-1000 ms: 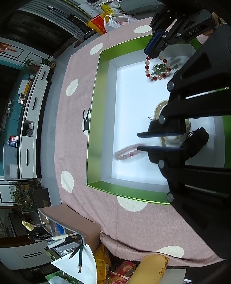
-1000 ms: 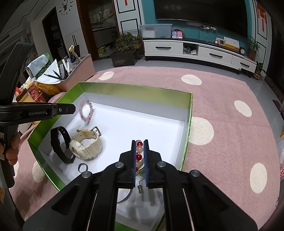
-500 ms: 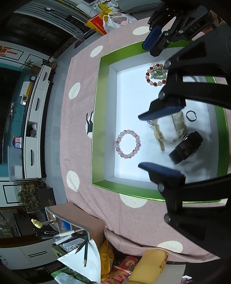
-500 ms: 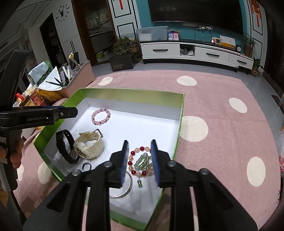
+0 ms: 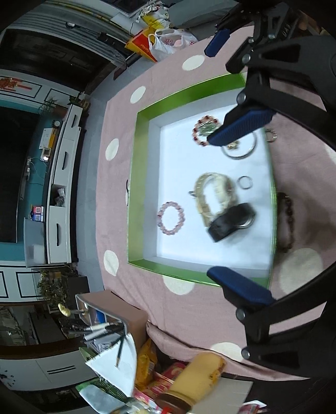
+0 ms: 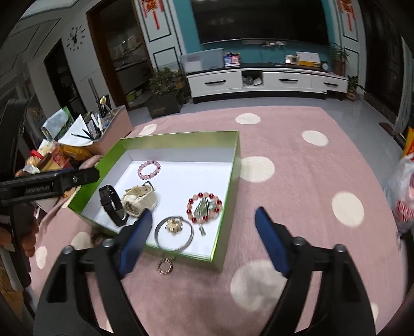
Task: Organize jewelry
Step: 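Withdraw both open tools from the box toward the remaining jewelry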
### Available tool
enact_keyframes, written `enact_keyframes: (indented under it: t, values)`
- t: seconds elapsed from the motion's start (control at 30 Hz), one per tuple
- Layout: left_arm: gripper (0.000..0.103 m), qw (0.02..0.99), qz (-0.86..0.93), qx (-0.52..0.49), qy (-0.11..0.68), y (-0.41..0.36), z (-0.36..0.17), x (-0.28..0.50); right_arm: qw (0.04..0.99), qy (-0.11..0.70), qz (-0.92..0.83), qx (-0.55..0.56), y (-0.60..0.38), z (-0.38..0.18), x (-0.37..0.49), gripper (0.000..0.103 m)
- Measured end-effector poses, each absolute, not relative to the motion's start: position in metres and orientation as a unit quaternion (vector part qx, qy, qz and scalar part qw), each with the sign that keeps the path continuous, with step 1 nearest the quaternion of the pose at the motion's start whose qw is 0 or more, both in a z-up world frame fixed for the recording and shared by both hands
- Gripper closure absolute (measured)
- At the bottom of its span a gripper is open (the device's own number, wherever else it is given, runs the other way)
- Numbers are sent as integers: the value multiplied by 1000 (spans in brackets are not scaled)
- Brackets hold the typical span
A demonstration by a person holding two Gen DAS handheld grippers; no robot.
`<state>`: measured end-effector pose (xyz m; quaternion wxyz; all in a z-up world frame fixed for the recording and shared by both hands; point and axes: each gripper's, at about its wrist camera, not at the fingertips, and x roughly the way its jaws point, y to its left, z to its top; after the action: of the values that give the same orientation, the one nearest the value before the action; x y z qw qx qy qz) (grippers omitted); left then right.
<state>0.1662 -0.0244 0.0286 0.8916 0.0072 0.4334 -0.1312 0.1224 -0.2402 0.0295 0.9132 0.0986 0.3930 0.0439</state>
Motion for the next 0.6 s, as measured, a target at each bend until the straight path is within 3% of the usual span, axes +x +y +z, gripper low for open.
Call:
enact_keyframes:
  t: [0.6]
  values:
    - [2,880,-85,-59,463,36,-13,48,909,397,77,100,-214,30,34,20]
